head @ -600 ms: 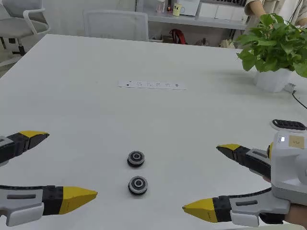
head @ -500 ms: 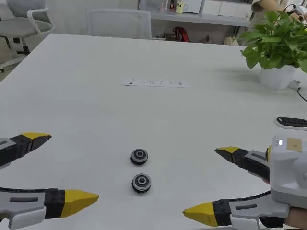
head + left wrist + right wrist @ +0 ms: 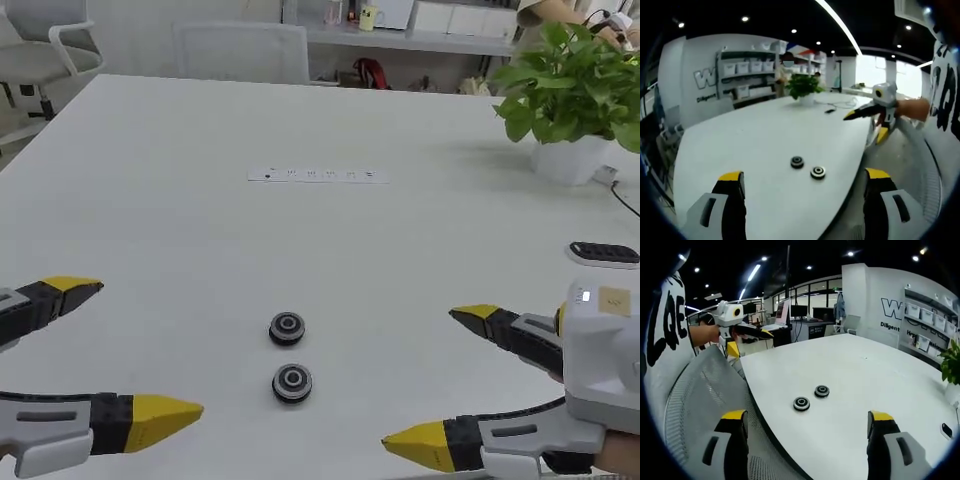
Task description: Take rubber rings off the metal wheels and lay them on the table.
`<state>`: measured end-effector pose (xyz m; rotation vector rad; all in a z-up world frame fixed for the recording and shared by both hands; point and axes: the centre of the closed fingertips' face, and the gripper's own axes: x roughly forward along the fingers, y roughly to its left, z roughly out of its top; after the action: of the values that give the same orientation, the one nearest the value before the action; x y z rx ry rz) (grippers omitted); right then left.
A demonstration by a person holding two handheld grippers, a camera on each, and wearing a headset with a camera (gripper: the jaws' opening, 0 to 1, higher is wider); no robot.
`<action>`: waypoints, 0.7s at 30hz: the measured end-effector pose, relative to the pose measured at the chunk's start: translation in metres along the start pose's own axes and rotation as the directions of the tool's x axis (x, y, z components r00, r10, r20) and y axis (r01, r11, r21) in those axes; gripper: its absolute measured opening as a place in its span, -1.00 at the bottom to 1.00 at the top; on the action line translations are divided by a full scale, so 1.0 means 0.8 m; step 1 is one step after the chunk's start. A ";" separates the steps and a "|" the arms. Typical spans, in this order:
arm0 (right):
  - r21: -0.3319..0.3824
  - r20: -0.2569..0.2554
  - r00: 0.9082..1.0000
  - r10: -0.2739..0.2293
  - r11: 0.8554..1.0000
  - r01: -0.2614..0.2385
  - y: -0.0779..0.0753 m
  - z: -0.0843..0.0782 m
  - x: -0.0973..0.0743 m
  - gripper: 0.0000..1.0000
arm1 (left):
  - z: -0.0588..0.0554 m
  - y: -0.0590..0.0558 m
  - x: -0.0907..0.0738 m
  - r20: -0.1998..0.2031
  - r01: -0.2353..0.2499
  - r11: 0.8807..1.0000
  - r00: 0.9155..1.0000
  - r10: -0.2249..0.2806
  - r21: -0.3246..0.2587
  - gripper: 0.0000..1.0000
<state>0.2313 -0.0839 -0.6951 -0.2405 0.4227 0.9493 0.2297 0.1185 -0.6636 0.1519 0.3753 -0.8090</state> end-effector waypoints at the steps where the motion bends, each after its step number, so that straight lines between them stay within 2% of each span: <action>1: -0.001 0.000 1.000 0.000 1.000 0.000 0.000 0.000 0.000 0.91 | 0.001 0.000 0.000 0.001 0.000 1.000 1.000 0.000 0.000 1.00; 21: -0.012 -0.015 1.000 0.014 1.000 -0.014 -0.001 -0.003 0.007 0.91 | -0.002 0.007 0.000 -0.005 -0.010 1.000 1.000 0.010 -0.006 1.00</action>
<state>0.2346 -0.0813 -0.6994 -0.2560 0.4333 0.9643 0.2332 0.1227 -0.6652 0.1498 0.3811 -0.7978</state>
